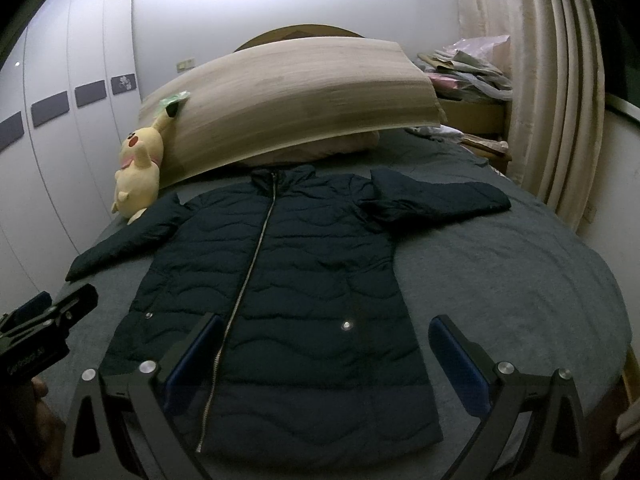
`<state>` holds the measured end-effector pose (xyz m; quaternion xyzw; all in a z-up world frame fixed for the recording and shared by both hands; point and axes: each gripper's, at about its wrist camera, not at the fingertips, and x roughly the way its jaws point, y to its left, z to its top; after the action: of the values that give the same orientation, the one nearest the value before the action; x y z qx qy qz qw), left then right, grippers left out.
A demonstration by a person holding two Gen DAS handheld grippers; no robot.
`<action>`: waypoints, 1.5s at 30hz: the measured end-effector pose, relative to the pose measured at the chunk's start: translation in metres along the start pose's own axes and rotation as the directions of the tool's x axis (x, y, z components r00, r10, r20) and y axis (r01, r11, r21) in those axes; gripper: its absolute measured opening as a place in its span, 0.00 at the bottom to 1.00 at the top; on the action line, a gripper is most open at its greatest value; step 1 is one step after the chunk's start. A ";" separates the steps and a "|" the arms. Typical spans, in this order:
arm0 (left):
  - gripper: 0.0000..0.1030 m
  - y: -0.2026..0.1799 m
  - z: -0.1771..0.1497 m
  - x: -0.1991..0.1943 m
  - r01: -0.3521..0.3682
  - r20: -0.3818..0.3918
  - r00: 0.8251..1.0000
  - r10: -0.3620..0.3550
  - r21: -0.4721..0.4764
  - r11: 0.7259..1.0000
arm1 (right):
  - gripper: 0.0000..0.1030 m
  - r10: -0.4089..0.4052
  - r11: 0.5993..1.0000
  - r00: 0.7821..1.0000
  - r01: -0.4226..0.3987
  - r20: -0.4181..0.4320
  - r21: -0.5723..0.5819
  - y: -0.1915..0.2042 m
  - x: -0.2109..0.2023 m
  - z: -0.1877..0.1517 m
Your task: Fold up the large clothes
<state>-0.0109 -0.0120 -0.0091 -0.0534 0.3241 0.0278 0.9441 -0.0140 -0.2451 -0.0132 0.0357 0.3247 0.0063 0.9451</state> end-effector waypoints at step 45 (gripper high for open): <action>1.00 0.148 -0.002 0.087 -0.347 -0.179 0.935 0.306 -0.276 0.896 | 1.00 0.235 0.850 0.971 -0.185 -0.041 0.493 -0.185 0.104 0.022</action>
<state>0.0440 0.1365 -0.0765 -0.1442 0.3817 0.2318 0.8831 0.0790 -0.4277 -0.0730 0.3068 0.3568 0.0298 0.8819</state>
